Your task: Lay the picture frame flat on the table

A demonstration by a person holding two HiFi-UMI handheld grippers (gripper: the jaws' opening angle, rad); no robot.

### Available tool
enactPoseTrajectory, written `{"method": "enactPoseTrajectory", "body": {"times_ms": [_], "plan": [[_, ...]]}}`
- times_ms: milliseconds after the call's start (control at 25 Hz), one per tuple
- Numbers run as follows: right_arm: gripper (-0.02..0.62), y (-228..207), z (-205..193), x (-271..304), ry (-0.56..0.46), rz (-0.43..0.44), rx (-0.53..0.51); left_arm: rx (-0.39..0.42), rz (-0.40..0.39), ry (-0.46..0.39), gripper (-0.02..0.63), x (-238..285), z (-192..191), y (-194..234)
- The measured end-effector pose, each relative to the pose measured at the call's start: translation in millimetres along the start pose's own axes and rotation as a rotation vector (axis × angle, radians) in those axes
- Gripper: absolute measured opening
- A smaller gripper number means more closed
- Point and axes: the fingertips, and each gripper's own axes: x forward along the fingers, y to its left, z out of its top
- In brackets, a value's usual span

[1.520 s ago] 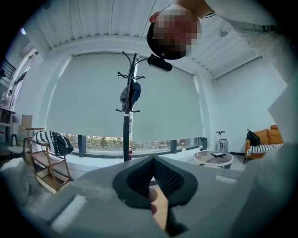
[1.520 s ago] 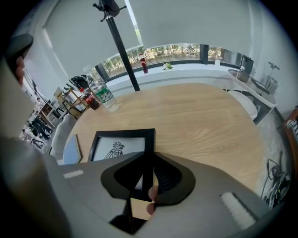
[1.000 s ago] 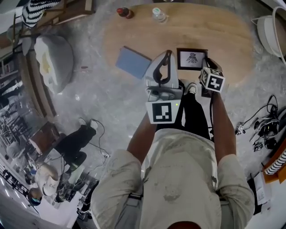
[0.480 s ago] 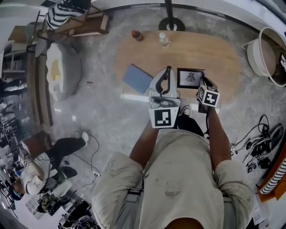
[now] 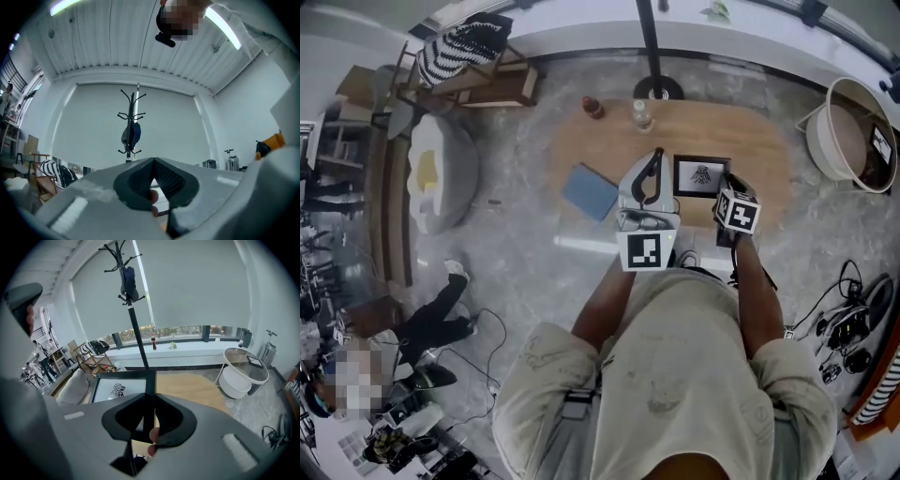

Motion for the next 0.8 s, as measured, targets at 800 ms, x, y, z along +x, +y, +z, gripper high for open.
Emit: {"method": "enactPoseTrajectory", "body": {"times_ms": [800], "plan": [[0.071,-9.4,41.6,-34.2,-0.125,0.009,-0.059,0.001,0.039,-0.018,0.005,4.2,19.9,-8.7]]}}
